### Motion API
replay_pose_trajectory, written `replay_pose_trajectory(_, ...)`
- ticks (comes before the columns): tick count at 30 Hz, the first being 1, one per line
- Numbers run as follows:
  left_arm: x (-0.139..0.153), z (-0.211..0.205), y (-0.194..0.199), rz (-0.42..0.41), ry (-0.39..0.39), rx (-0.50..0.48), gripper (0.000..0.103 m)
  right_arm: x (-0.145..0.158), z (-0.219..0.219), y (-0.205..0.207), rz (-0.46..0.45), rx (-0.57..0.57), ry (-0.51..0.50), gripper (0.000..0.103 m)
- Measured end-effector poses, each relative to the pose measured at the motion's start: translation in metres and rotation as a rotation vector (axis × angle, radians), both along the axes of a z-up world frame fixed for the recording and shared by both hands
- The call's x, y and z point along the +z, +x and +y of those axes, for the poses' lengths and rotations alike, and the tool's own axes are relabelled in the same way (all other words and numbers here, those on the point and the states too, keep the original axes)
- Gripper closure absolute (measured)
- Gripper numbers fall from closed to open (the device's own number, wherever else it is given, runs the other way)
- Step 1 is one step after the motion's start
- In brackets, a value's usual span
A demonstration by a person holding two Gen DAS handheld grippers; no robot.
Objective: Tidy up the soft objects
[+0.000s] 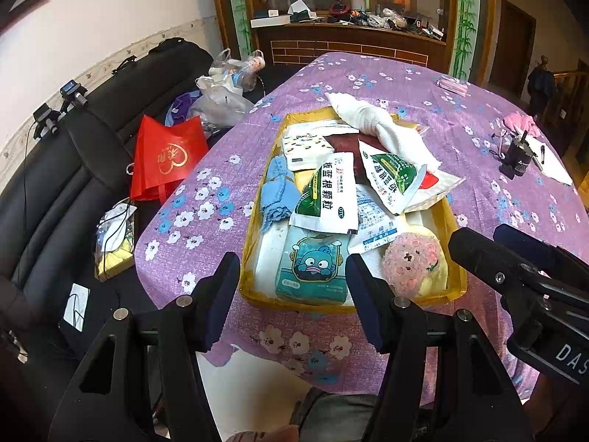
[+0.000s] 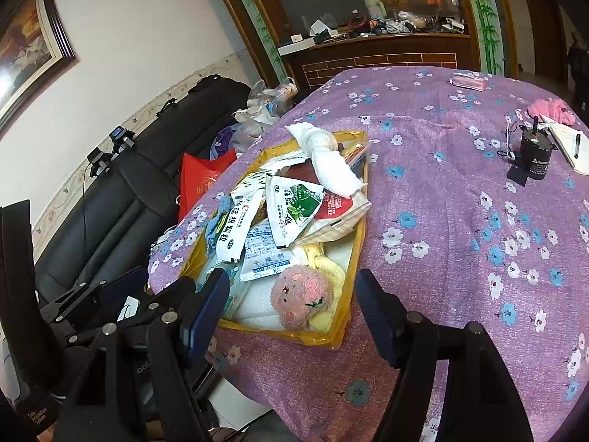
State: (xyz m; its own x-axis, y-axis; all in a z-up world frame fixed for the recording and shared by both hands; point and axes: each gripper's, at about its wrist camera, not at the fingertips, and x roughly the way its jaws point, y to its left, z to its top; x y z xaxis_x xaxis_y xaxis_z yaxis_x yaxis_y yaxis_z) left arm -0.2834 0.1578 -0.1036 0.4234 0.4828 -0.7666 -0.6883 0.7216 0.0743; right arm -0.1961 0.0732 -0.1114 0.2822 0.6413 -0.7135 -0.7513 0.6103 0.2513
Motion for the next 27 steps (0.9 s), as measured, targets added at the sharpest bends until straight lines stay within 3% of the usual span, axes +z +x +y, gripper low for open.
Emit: replay_pose_trajectory(27,-0.011,0.016,0.014,0.011,-0.047,-0.033,0.043,-0.012,0.006,0.008,0.030,0.005,-0.015,0.032)
